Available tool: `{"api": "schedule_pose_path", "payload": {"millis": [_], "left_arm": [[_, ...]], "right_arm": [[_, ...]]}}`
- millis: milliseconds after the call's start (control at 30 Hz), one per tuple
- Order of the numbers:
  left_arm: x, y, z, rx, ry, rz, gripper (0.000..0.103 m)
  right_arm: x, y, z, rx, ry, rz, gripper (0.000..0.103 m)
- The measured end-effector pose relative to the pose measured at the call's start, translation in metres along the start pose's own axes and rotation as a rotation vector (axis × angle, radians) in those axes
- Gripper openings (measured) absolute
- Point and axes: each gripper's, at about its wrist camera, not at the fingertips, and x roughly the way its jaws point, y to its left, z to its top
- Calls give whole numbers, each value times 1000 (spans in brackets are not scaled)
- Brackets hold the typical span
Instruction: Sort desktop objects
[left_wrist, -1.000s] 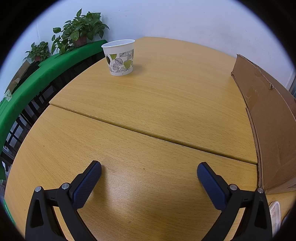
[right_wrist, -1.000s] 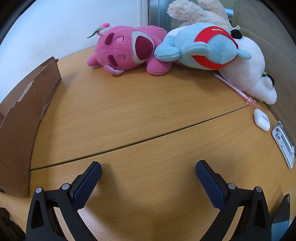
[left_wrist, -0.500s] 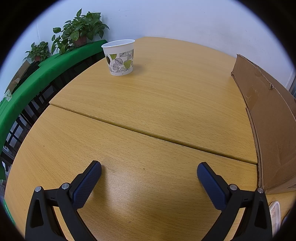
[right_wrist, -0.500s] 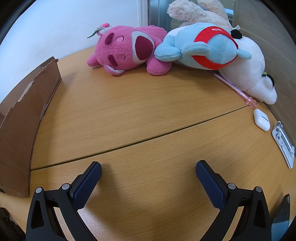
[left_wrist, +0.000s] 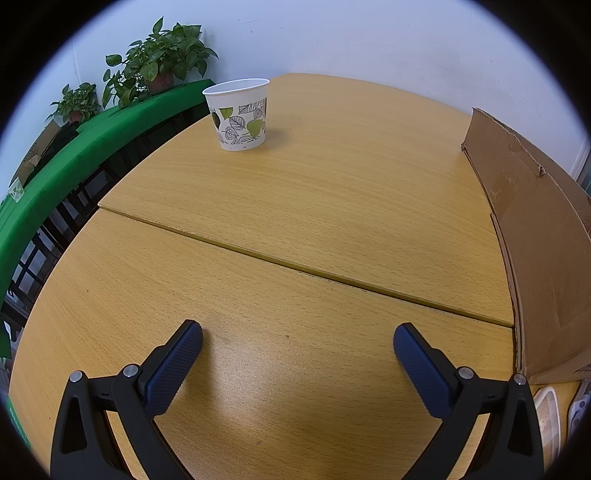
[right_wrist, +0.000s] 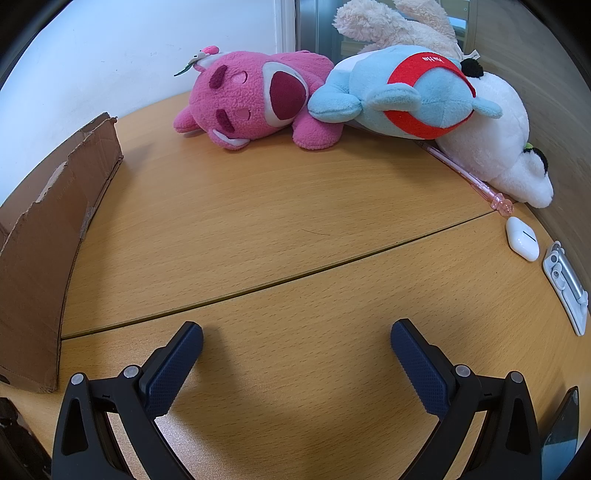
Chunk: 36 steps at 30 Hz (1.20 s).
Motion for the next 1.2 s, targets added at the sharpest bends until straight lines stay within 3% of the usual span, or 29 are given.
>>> {"api": "schedule_pose_path", "payload": {"millis": [1033,1133,1200], "left_arm": [[2,-2,-1,-3,0,2,103],[0,-5,0,0,28,-4,102],[-13,-11,-8,35,-16,-25,102]], "right_arm": [[1,3,-2,21,-1,-15,103],[1,4,-3,19,-1,-15,103],[1,3,-5,4,21,-4,103]]}}
